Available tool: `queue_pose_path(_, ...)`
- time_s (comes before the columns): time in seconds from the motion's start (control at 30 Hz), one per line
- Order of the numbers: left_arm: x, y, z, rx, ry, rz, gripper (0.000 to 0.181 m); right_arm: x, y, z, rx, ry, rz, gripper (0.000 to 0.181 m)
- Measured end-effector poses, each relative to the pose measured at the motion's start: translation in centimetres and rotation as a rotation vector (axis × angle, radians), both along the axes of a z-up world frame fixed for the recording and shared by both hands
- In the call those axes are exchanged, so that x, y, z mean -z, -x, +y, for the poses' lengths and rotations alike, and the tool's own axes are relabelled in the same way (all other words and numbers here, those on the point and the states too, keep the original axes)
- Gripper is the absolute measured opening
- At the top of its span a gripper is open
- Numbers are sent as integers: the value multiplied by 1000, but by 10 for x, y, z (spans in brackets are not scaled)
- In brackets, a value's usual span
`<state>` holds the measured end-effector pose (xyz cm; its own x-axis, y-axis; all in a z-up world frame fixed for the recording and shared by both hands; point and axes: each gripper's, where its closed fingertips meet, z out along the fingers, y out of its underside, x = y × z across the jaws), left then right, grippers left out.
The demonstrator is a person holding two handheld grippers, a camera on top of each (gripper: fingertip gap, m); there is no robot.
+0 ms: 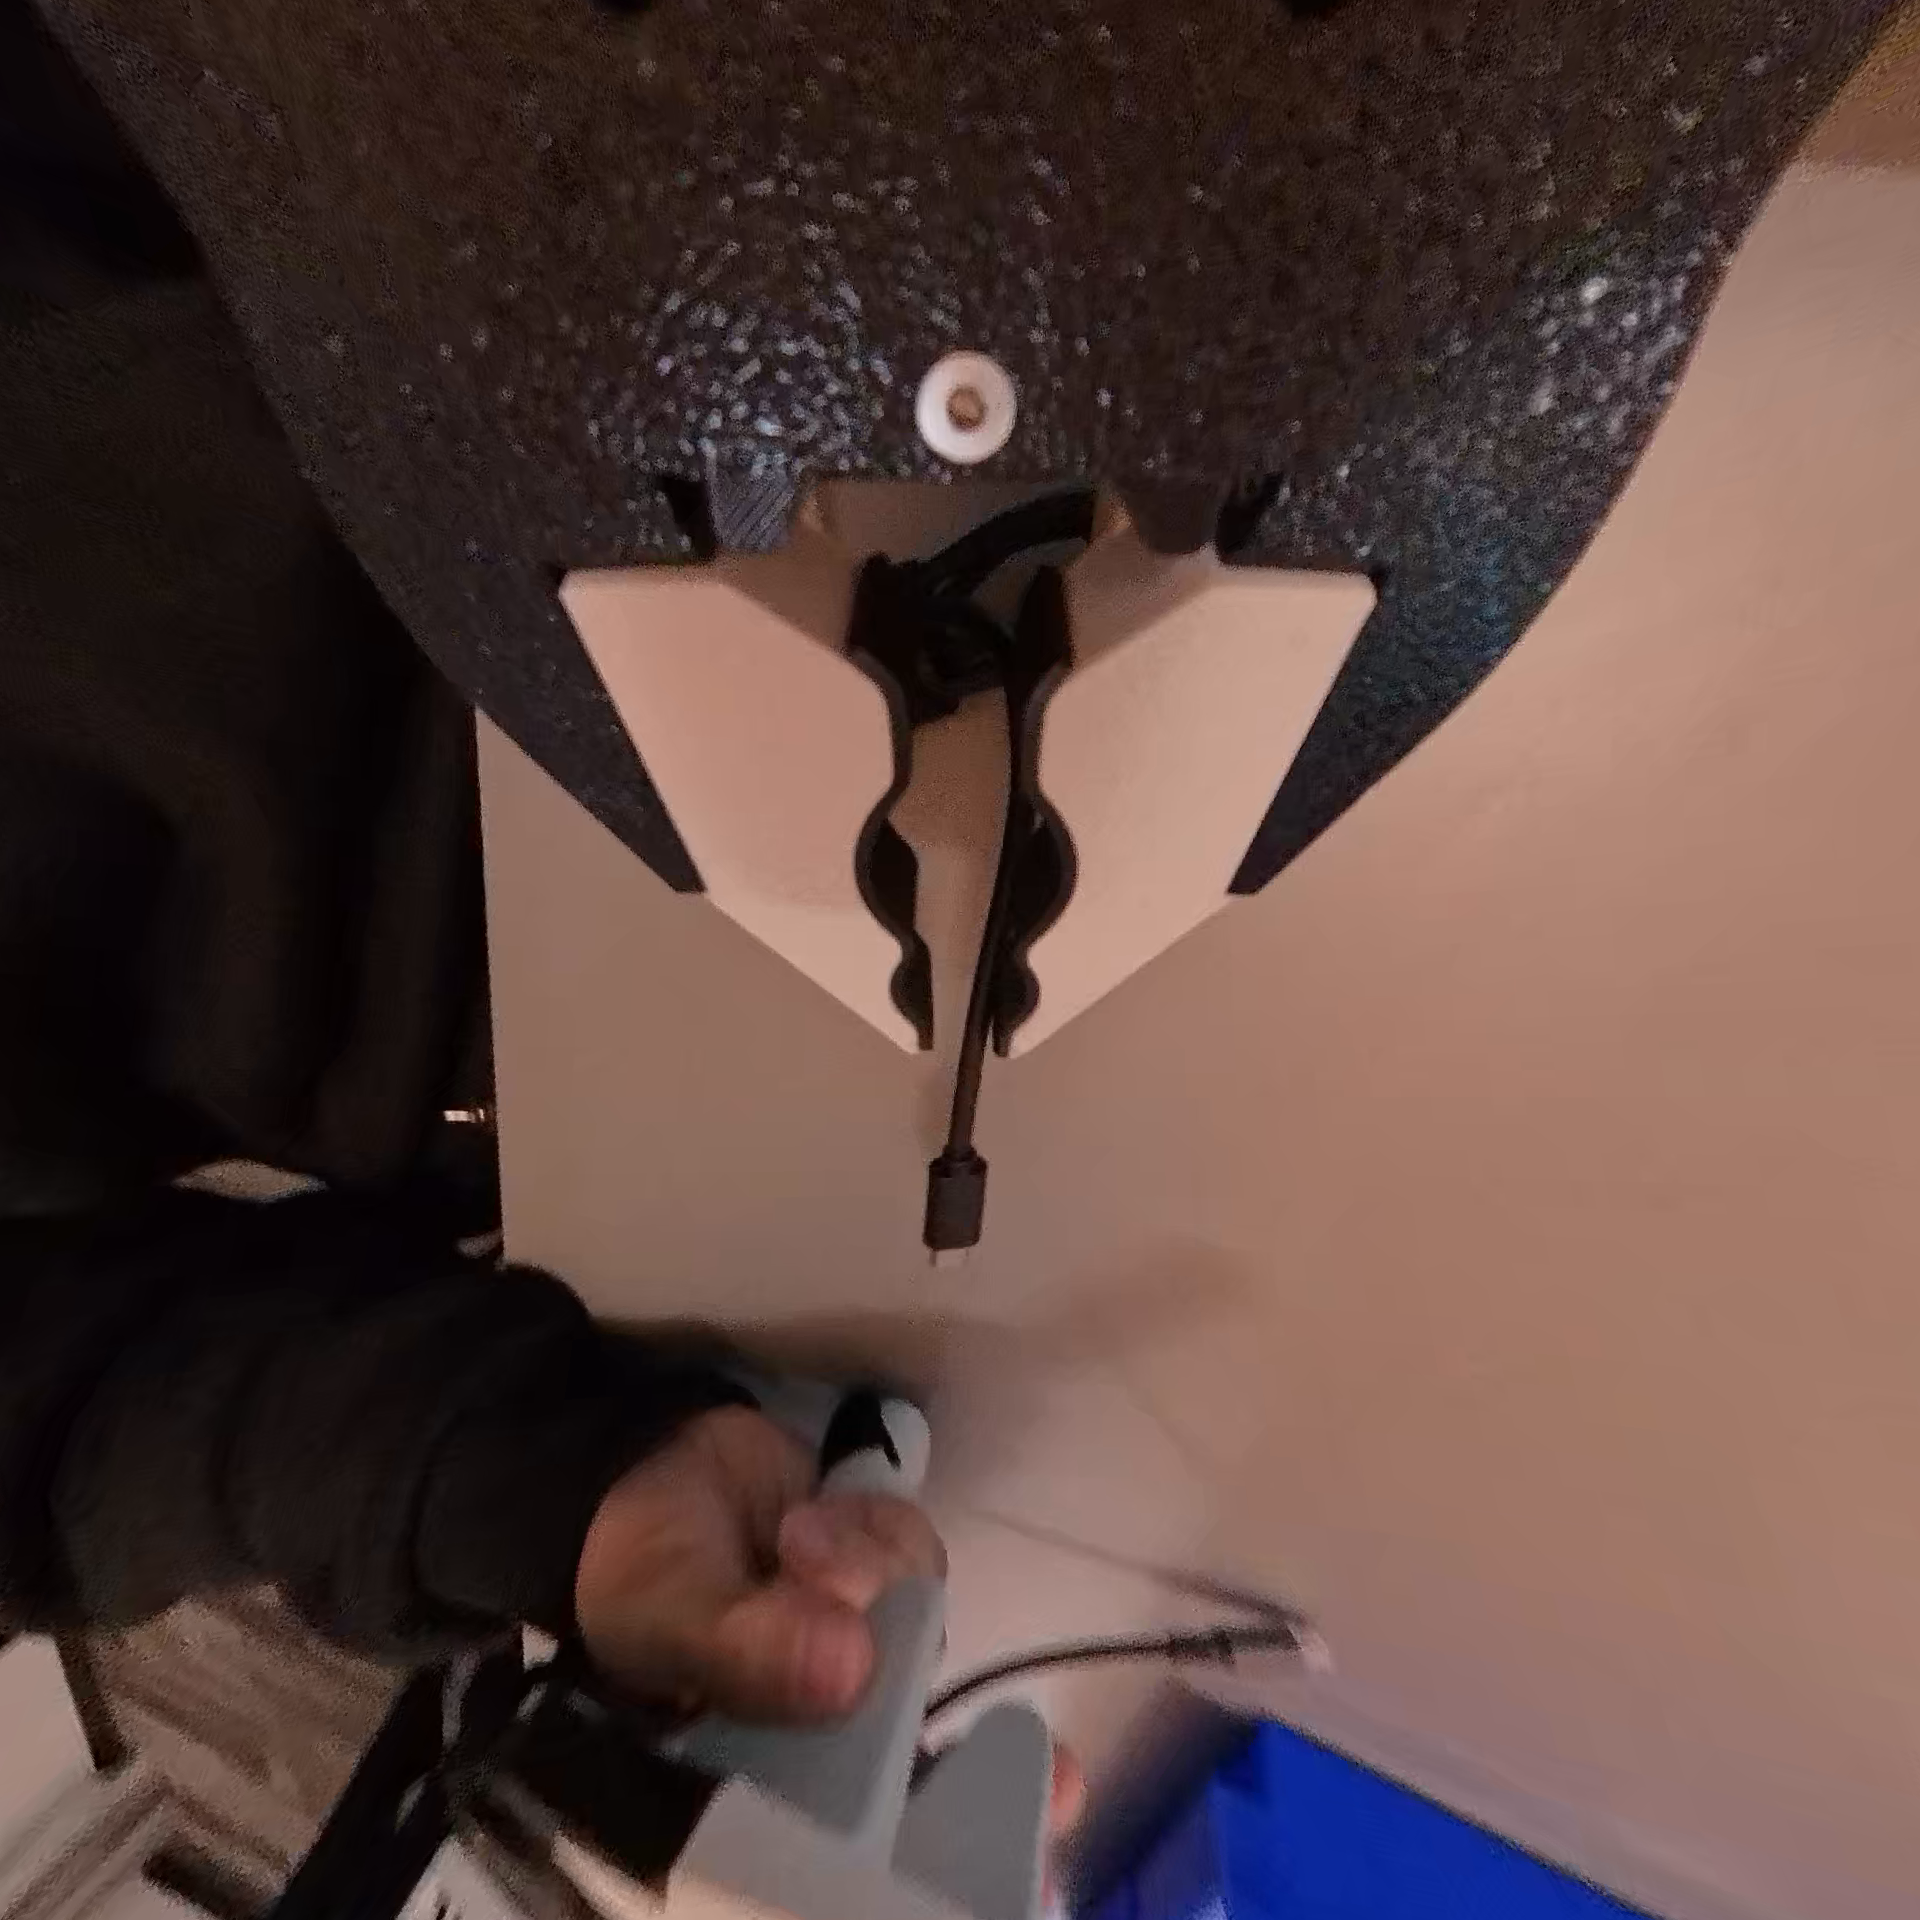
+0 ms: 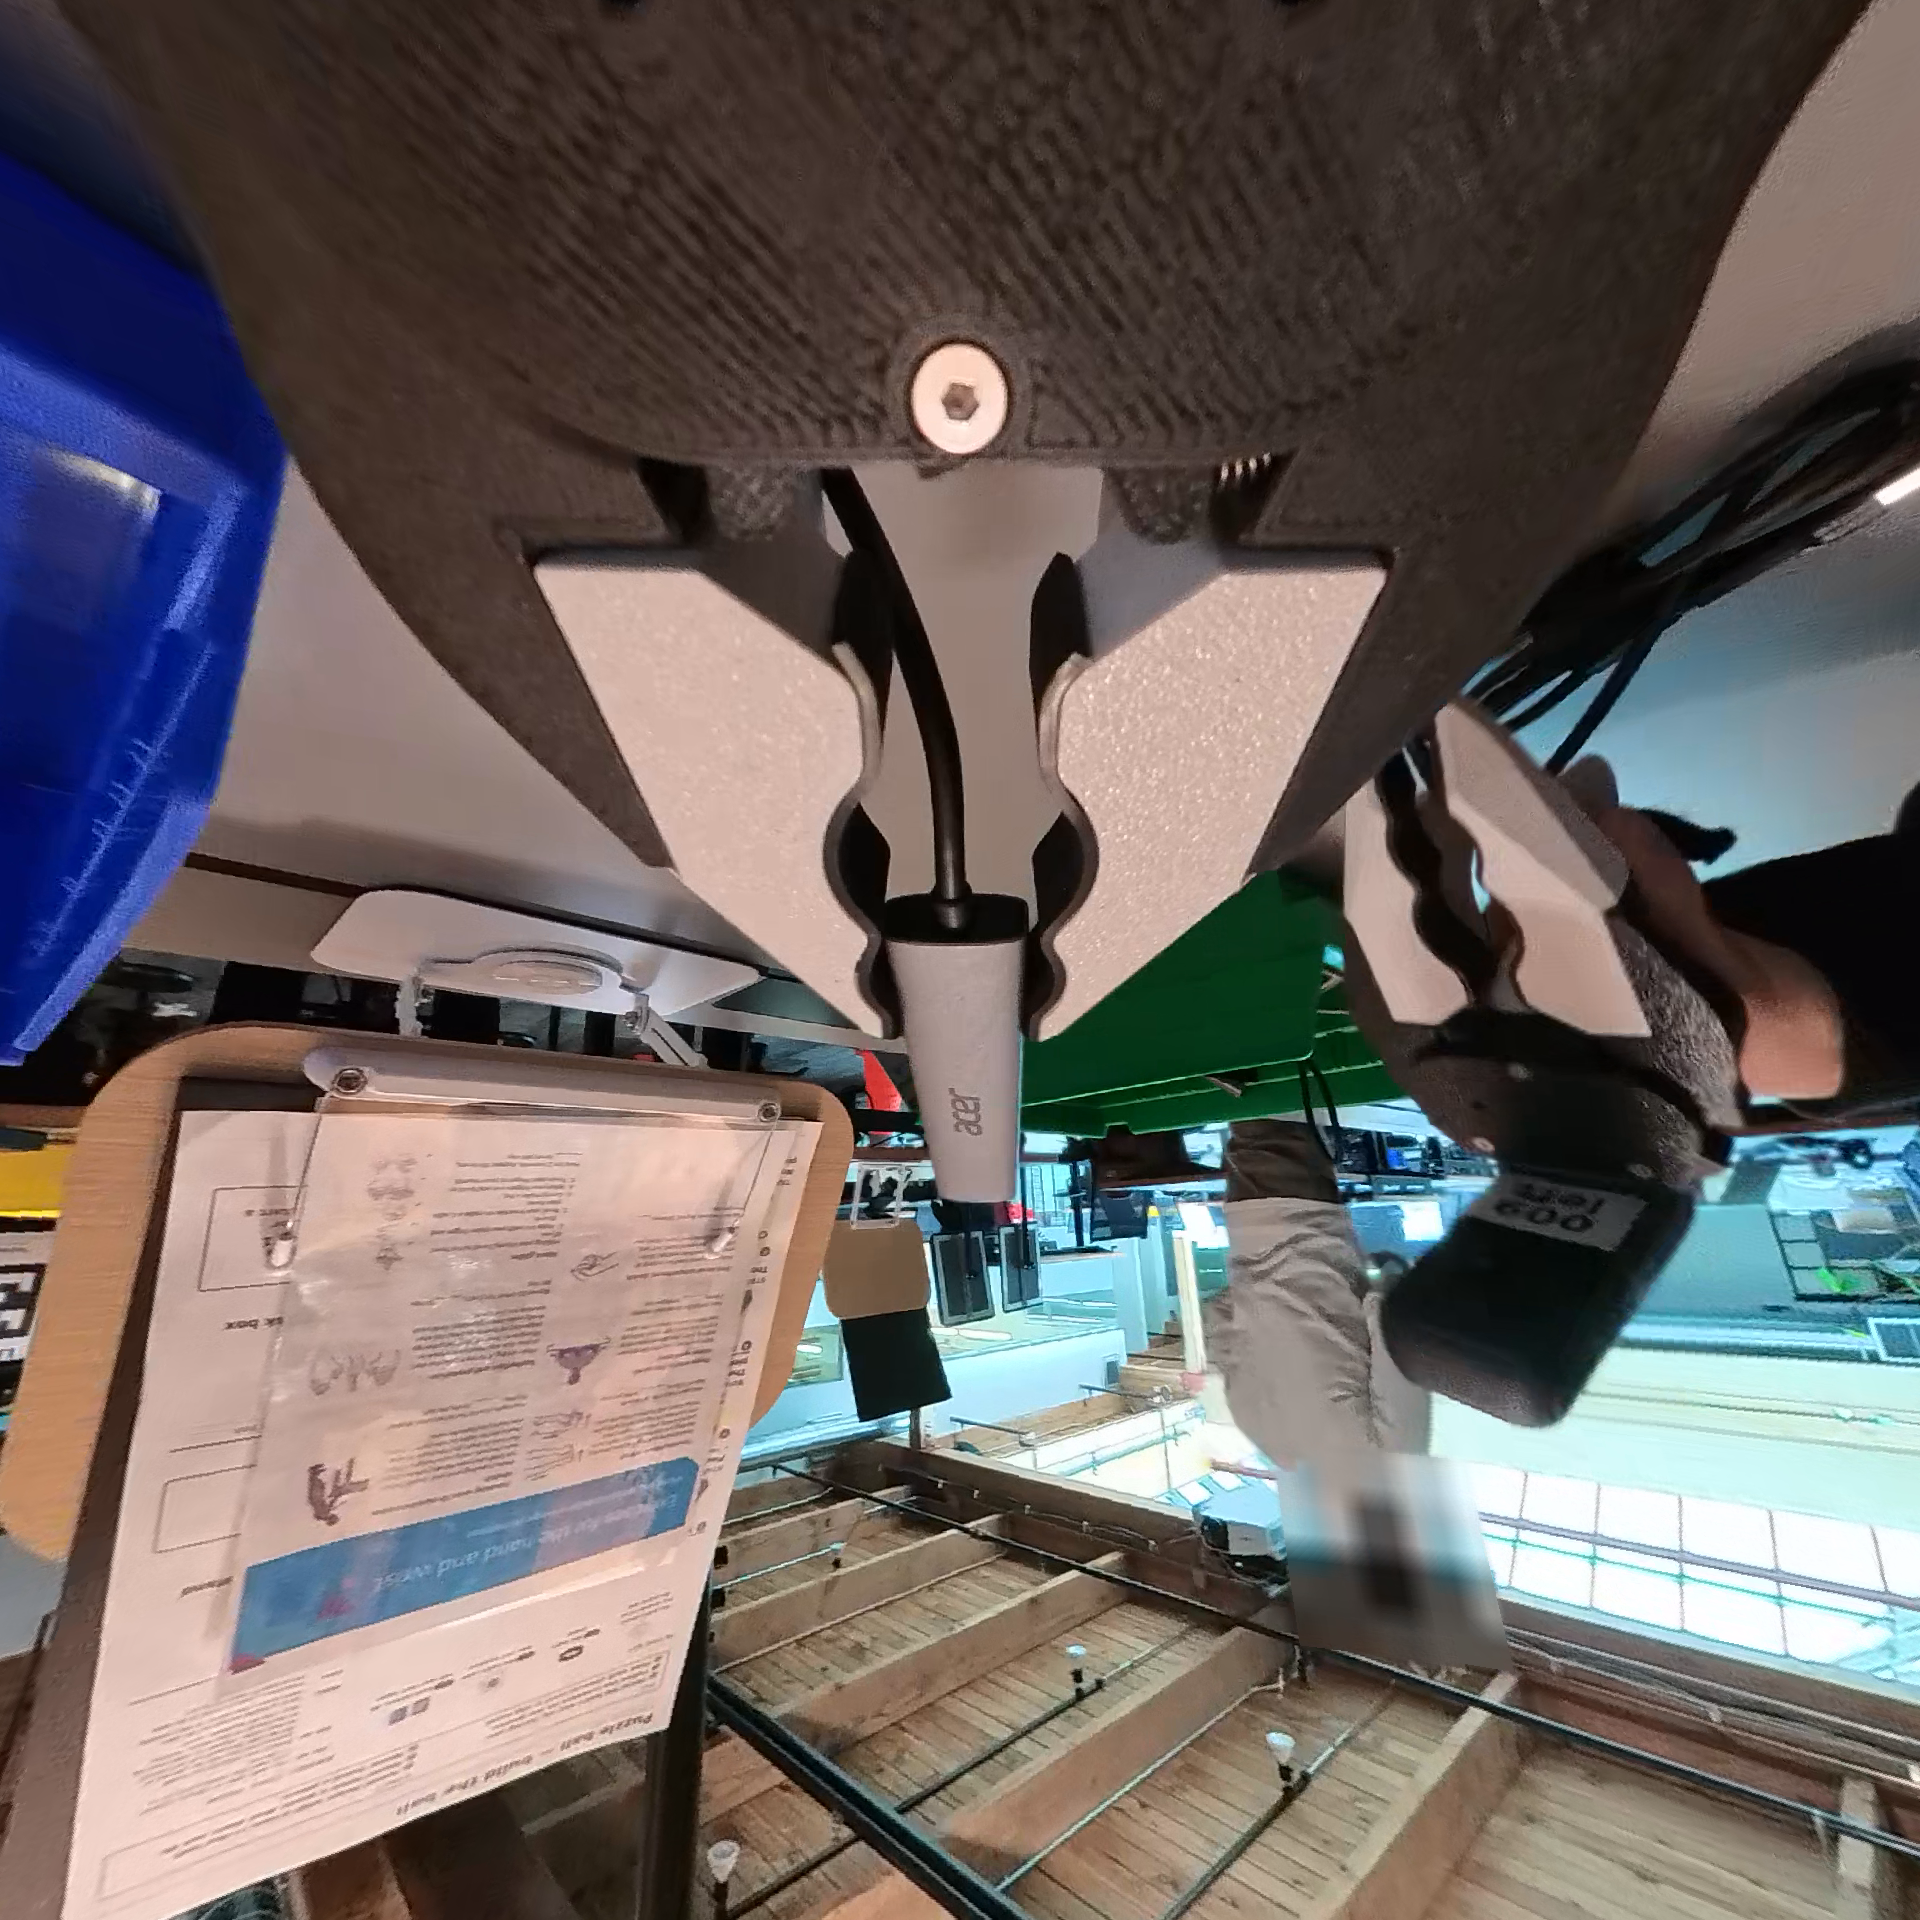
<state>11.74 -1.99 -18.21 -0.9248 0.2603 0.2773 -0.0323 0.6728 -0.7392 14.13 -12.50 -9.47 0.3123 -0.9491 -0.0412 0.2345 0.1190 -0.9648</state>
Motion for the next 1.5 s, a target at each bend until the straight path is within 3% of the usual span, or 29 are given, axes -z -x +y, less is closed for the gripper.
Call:
queue_pose_path(0.1, 19, -3, -2, 33, -154, -21, 28, 0, 0, -2, -3, -18, 4, 21)
queue_pose_path(0.2, 28, -2, -4, 119, -265, -74, 34, 0, 0, -2, -10, -21, 5, 21)
queue_pose_path(0.3, 29, -3, -15, 157, -328, -85, 35, 0, 0, -3, -7, -26, 3, 21)
queue_pose_path(0.5, 33, 0, -44, 89, -419, 44, 36, -1, 0, -7, 9, -39, 1, 21)
queue_pose_path(0.67, 40, 11, -46, 94, -430, 73, 36, 0, -1, -13, 34, -50, 11, 21)
queue_pose_path(0.87, 49, 17, -46, 76, -390, 1, 9, 2, -3, -15, 48, -46, 25, 21)
queue_pose_path(0.97, 48, 15, -45, 115, -314, -129, 3, 3, -3, -13, 56, -17, 27, 21)
queue_pose_path(1.03, 38, 7, -48, 71, -237, -233, 3, 3, -3, -12, 74, 13, 28, 21)
queue_pose_path(1.3, -38, -31, -53, -311, 5, -563, 3, 9, -7, 0, 118, 152, 44, 21)
queue_pose_path(1.5, -54, -47, -54, -455, 1, -639, 3, 11, -8, 5, 115, 188, 54, 21)
